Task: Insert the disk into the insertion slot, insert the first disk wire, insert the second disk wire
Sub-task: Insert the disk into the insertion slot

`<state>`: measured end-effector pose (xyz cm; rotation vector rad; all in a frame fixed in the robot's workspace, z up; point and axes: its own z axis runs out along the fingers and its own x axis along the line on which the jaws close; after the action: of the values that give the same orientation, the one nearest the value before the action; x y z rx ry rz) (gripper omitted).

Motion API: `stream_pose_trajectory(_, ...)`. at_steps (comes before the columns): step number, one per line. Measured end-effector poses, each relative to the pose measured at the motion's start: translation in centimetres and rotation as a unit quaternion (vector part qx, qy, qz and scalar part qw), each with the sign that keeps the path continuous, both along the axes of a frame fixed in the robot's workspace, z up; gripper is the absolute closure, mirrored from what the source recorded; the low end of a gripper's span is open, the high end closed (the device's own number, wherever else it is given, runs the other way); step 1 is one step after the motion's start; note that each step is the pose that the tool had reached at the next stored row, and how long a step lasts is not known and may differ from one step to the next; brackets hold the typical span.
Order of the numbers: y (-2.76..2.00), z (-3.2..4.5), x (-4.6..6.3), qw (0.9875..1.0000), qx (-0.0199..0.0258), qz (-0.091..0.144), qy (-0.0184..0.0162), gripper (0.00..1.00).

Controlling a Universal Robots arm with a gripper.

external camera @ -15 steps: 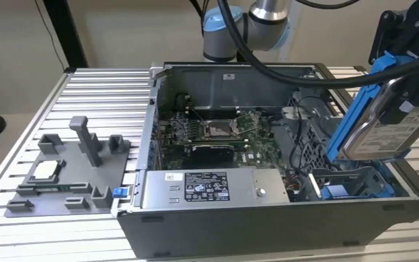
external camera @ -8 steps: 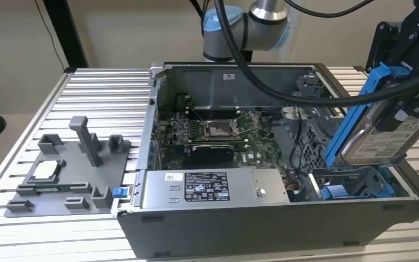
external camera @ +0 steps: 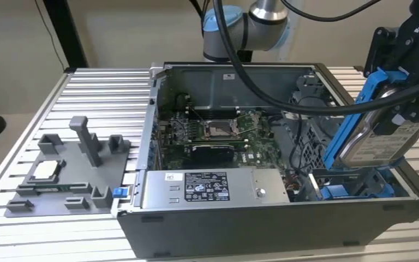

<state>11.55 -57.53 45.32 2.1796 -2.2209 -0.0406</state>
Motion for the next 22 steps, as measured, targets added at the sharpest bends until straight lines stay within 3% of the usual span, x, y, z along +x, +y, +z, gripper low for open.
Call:
stream_pose_trajectory(11, 0.0, -0.32, 0.0, 1.0, 0.0001, 0.0, 0.0, 1.0)
stream_pose_trajectory(22, 0.0, -1.62, 0.1, 1.0, 0.0002, 0.0, 0.0003, 1.0)
